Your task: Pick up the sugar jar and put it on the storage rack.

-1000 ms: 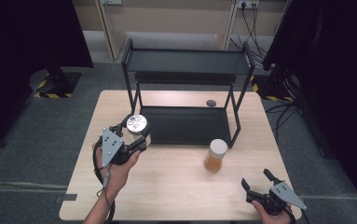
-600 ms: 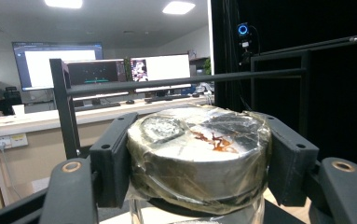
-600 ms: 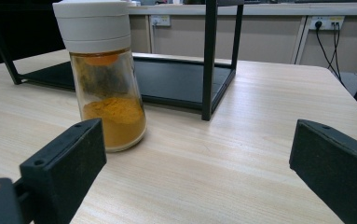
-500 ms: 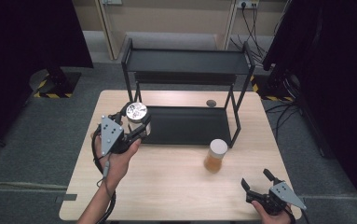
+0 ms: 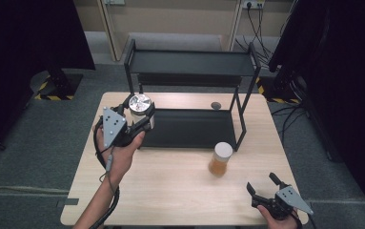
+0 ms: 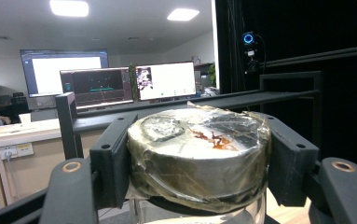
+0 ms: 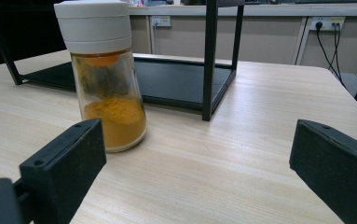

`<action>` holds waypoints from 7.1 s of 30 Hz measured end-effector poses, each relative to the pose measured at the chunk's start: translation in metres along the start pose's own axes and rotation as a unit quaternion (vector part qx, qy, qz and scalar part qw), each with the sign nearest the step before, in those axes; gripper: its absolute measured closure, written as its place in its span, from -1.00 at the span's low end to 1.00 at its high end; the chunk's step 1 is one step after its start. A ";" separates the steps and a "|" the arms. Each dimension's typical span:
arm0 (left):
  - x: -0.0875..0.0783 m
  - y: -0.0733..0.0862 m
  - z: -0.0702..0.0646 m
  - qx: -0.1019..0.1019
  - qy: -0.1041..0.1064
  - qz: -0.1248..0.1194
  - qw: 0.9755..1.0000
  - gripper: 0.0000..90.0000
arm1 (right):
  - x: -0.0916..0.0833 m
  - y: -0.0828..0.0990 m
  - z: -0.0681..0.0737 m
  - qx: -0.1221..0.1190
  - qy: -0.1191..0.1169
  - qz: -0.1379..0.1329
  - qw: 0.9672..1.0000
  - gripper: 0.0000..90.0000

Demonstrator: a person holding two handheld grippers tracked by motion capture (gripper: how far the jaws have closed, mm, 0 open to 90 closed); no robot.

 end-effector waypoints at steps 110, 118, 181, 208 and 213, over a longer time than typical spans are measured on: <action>0.158 -0.078 0.070 -0.009 -0.059 0.035 0.998 -0.23 | 0.000 0.000 -0.002 0.000 -0.007 0.000 1.000 -0.91; 0.165 -0.071 0.074 -0.015 -0.061 0.042 0.997 -0.23 | 0.000 0.000 -0.002 -0.001 -0.008 0.000 1.000 -0.91; 0.089 -0.051 0.054 -0.038 -0.034 0.006 0.999 -0.70 | 0.001 -0.001 0.000 -0.012 -0.008 0.002 1.000 -0.94; 0.042 0.004 0.030 -0.040 -0.003 0.009 0.999 -0.72 | 0.001 -0.001 0.000 -0.016 -0.009 0.002 1.000 -0.94; 0.033 0.018 0.027 -0.046 0.003 0.017 0.999 -0.73 | 0.001 -0.001 0.000 -0.016 -0.009 0.003 1.000 -0.94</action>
Point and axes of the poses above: each handheld gripper's, and its own axes: x roughly forward along the jaws, y roughly out of its underside, z roughly to its left, the point moved 5 cm from there along x, roughly forward along the jaws, and after that the axes turned 6 degrees about y, right-handed, at the moved point
